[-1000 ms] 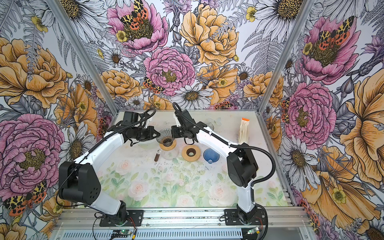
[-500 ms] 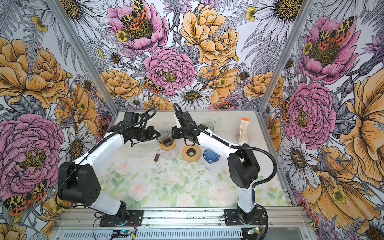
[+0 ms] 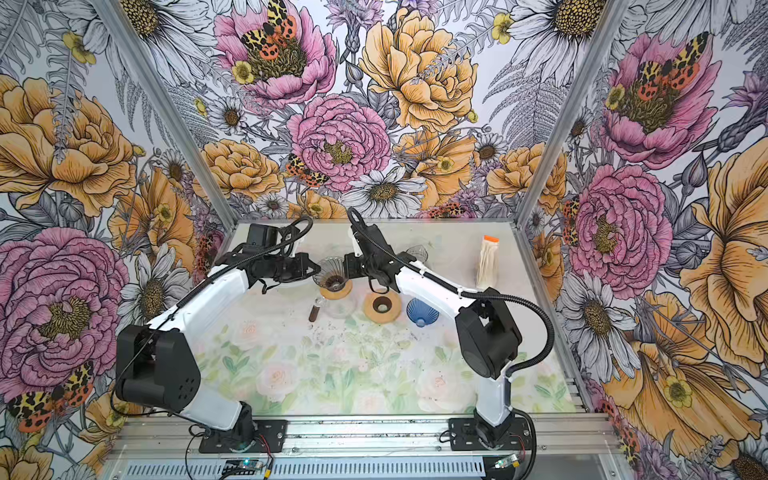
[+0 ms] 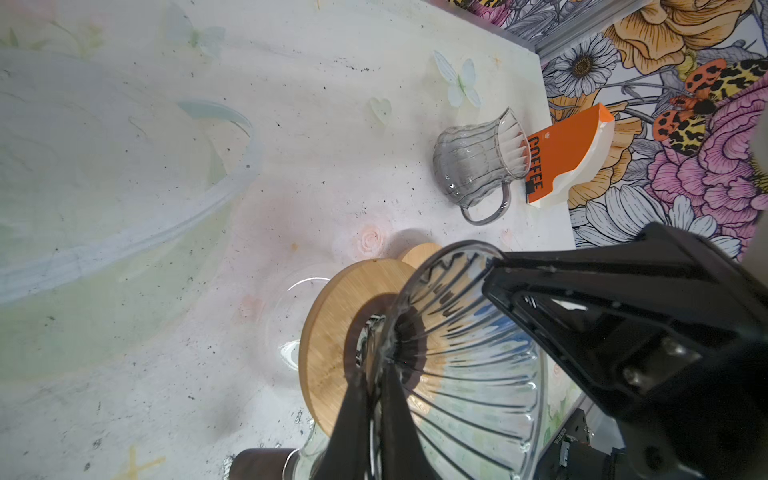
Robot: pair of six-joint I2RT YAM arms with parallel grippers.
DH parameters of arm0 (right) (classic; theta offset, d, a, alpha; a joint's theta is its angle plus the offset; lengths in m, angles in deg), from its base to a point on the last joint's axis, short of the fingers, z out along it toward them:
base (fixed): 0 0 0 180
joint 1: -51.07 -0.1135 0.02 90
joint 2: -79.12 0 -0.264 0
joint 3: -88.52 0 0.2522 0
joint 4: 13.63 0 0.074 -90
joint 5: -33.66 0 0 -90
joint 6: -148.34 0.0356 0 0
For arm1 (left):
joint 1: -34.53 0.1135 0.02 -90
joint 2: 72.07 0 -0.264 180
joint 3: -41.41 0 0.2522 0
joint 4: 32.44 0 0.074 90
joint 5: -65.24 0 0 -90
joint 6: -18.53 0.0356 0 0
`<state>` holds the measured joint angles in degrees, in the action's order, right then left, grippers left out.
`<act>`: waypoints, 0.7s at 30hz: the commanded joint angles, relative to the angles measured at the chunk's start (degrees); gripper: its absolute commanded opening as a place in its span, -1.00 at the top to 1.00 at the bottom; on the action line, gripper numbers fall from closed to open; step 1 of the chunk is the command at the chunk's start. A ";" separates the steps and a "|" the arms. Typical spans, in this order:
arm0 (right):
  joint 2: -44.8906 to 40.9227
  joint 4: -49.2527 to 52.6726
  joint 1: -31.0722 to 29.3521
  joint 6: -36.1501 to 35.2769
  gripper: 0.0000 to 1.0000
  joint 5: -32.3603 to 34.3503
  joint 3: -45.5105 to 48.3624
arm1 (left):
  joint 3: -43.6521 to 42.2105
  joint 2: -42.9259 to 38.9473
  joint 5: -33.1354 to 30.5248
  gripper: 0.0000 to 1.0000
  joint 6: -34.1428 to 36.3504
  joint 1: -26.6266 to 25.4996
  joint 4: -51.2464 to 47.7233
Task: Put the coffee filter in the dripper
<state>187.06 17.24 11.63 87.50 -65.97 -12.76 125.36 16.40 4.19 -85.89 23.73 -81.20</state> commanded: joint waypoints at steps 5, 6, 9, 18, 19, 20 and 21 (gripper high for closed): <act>3.49 6.41 -0.73 -0.16 0.81 1.02 3.32 | -4.00 2.50 -4.15 1.00 3.43 -0.33 -3.23; 3.66 6.46 -0.73 -0.11 0.80 0.63 3.33 | -4.00 2.65 -4.08 1.00 3.39 -0.35 -3.23; 4.12 6.72 -0.72 0.34 0.80 -0.36 3.24 | -3.81 3.09 -3.56 1.00 3.38 -0.20 -3.33; 2.78 8.27 -0.64 1.35 0.72 -3.06 1.40 | -2.30 2.13 -1.66 0.95 3.35 0.41 -3.40; 2.67 8.45 -0.70 1.73 0.70 -3.75 1.07 | -1.97 2.06 -1.16 0.94 3.43 0.67 -3.49; 2.55 8.55 -0.72 2.02 0.69 -4.43 0.81 | -1.68 1.97 -0.85 0.94 3.60 0.85 -3.76; 2.37 8.64 -0.77 2.45 0.69 -5.05 0.47 | -1.39 1.88 -0.74 0.93 3.79 1.05 -4.14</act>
<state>187.20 18.07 11.65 89.45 -68.09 -12.26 124.49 16.48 5.57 -85.43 24.21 -80.22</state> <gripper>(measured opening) 0.155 0.081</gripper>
